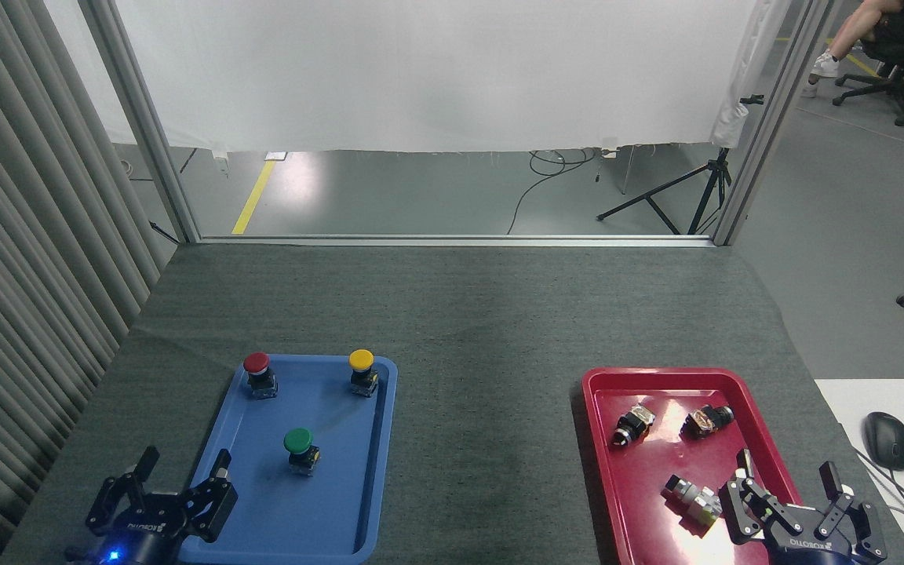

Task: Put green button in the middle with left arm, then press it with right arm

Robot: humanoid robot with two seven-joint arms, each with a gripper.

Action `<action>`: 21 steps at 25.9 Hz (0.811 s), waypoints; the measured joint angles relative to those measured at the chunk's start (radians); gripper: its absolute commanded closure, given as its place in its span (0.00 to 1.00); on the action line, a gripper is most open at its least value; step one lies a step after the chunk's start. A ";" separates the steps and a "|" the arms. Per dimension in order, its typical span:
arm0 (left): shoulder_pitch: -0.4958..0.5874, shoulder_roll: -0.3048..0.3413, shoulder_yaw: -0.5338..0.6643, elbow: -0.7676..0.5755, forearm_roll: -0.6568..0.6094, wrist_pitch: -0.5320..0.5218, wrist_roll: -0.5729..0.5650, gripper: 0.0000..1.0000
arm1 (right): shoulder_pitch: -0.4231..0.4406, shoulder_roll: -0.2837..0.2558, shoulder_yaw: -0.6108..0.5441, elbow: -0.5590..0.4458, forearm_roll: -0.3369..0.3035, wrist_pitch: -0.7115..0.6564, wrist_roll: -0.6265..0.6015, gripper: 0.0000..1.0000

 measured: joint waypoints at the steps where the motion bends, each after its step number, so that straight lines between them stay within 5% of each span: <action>1: -0.004 0.000 0.000 0.004 0.001 0.000 0.000 0.00 | 0.000 0.000 0.000 0.000 0.000 0.000 0.000 0.00; 21: 0.002 0.006 0.006 0.036 -0.007 0.039 0.087 0.00 | 0.000 -0.010 0.000 0.000 0.000 -0.001 0.000 0.00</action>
